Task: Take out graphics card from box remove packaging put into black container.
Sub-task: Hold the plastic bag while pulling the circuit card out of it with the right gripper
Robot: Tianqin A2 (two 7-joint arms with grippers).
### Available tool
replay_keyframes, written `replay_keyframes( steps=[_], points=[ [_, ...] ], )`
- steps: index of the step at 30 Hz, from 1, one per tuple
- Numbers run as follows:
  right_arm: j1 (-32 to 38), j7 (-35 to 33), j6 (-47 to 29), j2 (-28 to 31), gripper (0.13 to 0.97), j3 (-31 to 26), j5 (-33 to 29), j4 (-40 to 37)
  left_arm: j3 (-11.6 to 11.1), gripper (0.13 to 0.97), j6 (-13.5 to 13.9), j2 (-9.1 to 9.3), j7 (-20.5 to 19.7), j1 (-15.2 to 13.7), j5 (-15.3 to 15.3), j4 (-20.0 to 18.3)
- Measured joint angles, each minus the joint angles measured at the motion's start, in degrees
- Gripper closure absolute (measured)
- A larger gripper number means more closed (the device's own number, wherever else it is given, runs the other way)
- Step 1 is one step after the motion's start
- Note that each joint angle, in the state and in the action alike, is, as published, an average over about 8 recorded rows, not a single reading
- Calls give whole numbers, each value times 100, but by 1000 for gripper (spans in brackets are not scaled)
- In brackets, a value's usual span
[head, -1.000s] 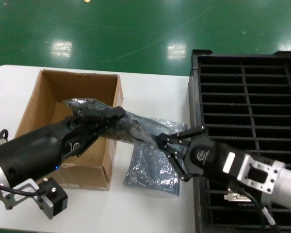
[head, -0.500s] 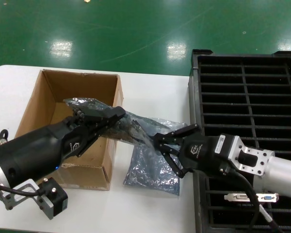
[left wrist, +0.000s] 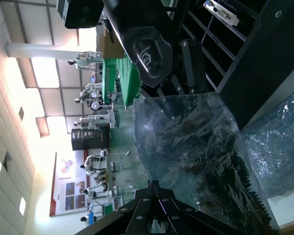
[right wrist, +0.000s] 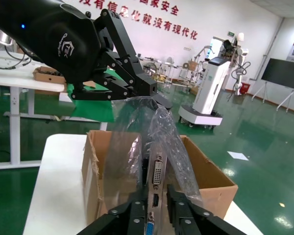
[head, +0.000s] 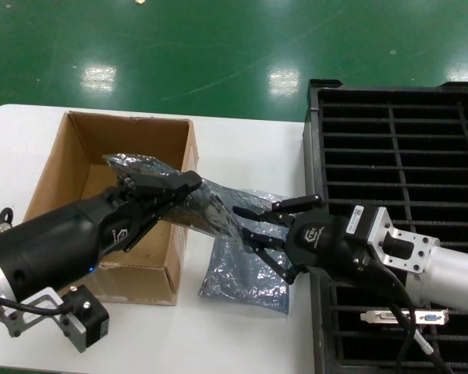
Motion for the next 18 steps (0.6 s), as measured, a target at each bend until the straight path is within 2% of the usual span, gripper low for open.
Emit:
replay_keyframes(
  steps=[5, 13, 18],
  points=[
    [0, 111, -20, -7, 883, -10, 12, -2, 0, 957, 0, 0, 0, 0, 0, 0],
    [86, 405, 11, -116, 748, -79, -36, -106, 0, 957, 0, 0, 0, 0, 0, 0],
    [184, 694, 69, -216, 745, -131, -103, -235, 0, 957, 0, 0, 0, 0, 0, 0]
  ],
)
